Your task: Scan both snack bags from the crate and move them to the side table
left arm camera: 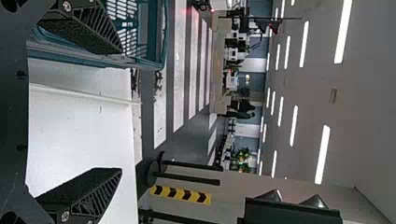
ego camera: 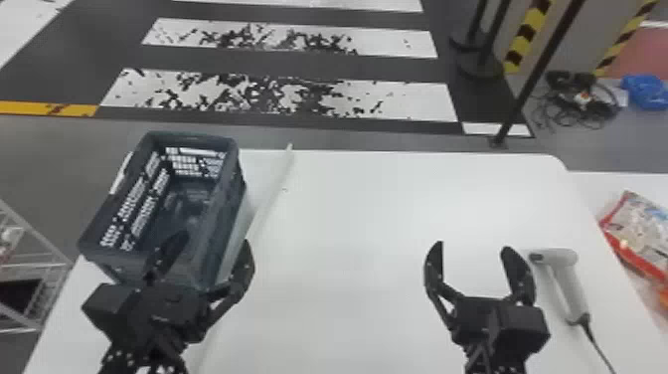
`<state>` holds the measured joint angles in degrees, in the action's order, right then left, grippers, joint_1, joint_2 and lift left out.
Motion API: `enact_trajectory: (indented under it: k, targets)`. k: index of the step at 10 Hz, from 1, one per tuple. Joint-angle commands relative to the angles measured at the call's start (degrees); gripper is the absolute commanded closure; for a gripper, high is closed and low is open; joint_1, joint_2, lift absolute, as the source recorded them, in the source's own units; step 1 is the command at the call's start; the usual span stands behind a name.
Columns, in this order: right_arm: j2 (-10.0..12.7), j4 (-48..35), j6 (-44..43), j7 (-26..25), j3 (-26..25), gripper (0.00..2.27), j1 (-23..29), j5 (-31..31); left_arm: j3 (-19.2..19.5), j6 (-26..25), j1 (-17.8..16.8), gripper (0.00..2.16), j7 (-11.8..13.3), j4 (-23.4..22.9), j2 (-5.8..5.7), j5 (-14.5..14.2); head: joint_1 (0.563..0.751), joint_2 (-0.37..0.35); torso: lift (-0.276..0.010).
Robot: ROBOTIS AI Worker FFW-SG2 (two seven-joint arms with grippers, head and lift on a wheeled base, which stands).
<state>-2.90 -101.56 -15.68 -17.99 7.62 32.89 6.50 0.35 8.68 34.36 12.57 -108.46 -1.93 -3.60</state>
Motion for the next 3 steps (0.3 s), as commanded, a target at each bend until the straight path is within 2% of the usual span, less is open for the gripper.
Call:
enact_trajectory:
  k: [1, 3]
  targets:
    - [0.0, 0.0, 0.0, 0.0, 0.0, 0.08, 0.1, 0.0, 0.0, 0.0, 0.0, 0.1, 0.0, 0.0, 0.0, 0.0, 0.695, -0.039, -0.029]
    - [0.1, -0.1, -0.7, 0.0, 0.0, 0.09, 0.2, 0.0, 0.0, 0.0, 0.0, 0.1, 0.0, -0.1, 0.0, 0.0, 0.695, -0.039, -0.029]
